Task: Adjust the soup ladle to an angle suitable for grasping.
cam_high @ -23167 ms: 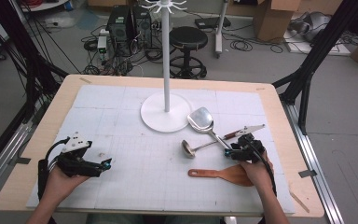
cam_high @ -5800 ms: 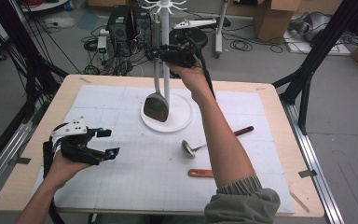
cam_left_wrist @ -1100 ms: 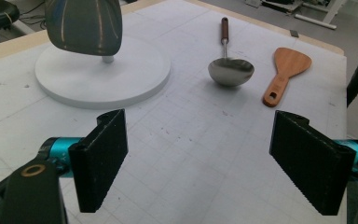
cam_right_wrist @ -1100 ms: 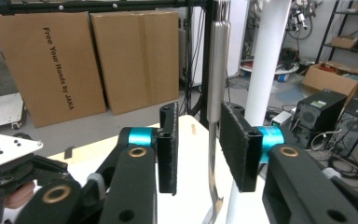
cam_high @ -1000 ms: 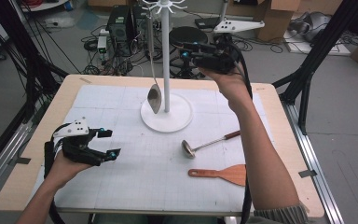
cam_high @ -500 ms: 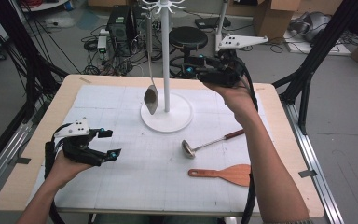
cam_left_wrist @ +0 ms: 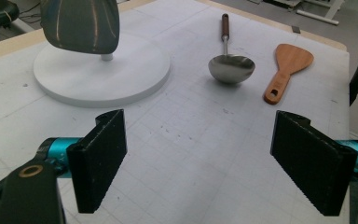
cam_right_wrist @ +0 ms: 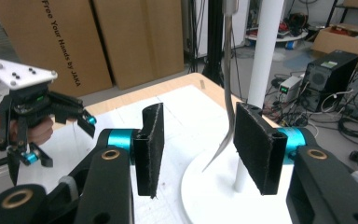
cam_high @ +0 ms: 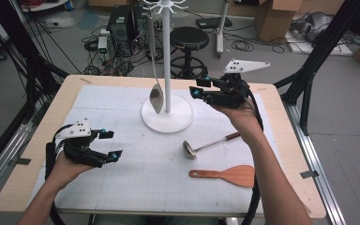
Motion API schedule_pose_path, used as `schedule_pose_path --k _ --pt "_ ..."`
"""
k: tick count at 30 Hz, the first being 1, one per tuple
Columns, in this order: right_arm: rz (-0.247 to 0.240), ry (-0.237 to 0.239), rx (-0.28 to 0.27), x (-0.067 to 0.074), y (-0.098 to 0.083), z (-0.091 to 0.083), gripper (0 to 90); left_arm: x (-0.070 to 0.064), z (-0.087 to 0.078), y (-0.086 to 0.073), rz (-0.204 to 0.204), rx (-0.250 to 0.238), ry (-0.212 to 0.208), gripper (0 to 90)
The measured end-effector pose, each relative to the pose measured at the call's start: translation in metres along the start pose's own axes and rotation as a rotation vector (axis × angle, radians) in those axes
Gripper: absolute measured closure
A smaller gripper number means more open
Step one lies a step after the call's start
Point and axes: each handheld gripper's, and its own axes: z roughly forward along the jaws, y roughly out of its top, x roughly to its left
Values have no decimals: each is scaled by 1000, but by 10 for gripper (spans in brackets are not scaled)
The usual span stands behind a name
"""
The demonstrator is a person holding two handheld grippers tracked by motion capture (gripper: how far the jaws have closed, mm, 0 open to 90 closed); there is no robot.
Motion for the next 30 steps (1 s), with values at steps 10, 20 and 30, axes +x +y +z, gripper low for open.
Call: schedule_pose_path --k 10,20,30 --pt "33 -4 29 4 -33 -3 508 -2 0 0 0 -2 7 189" --pt "68 -8 66 9 -74 -12 508 -4 2 0 3 4 13 189" --pt "106 -19 135 9 -112 -14 582 -4 4 -1 2 6 13 189"
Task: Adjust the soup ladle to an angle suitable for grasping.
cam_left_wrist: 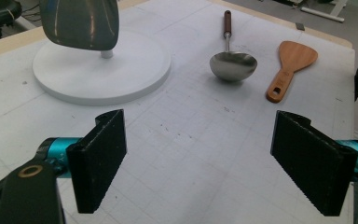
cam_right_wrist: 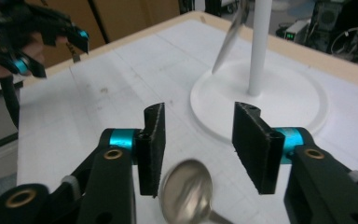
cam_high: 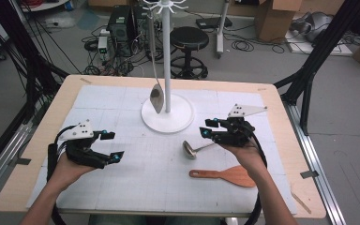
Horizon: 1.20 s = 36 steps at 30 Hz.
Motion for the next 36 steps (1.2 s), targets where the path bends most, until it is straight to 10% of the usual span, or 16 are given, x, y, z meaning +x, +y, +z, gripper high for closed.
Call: schedule_pose_path --k 12,36 --pt "24 27 99 0 -30 20 895 0 0 0 0 0 4 190" --pt "128 93 180 -1 -59 68 896 0 -1 0 4 -3 1 190"
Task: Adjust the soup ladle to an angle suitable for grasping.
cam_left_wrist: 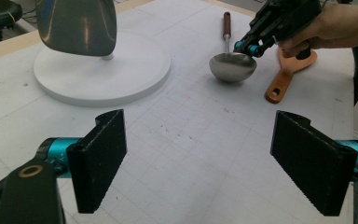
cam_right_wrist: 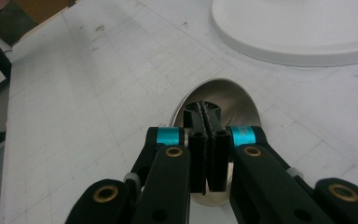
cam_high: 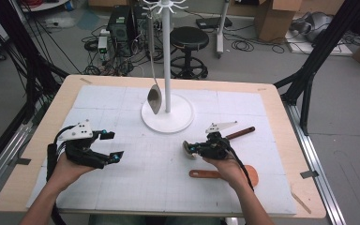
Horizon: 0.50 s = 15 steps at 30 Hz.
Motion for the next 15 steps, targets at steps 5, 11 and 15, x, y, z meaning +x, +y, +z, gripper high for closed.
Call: schedule_pose_path --k 5,11,15 --pt "15 7 -8 -1 0 2 896 0 0 0 -1 -1 0 190" --pt "23 23 -7 -1 0 3 896 0 1 0 -3 0 -3 190" --pt "22 39 -7 2 0 7 896 0 1 0 -4 -2 -3 190"
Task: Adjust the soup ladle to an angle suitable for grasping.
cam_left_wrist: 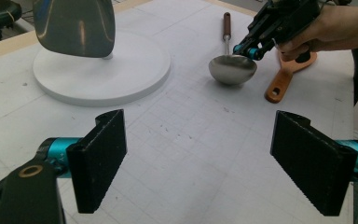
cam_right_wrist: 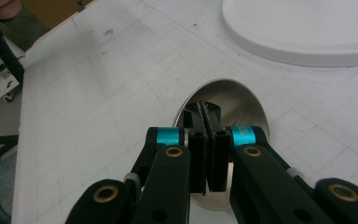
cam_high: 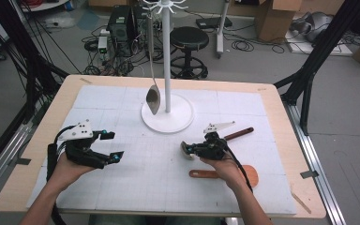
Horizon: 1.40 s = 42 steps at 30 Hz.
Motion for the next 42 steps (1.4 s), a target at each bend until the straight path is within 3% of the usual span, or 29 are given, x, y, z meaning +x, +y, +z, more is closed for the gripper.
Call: schedule_pose_path --k 42 --pt "-34 84 22 60 30 88 895 0 -1 0 6 9 -2 192"
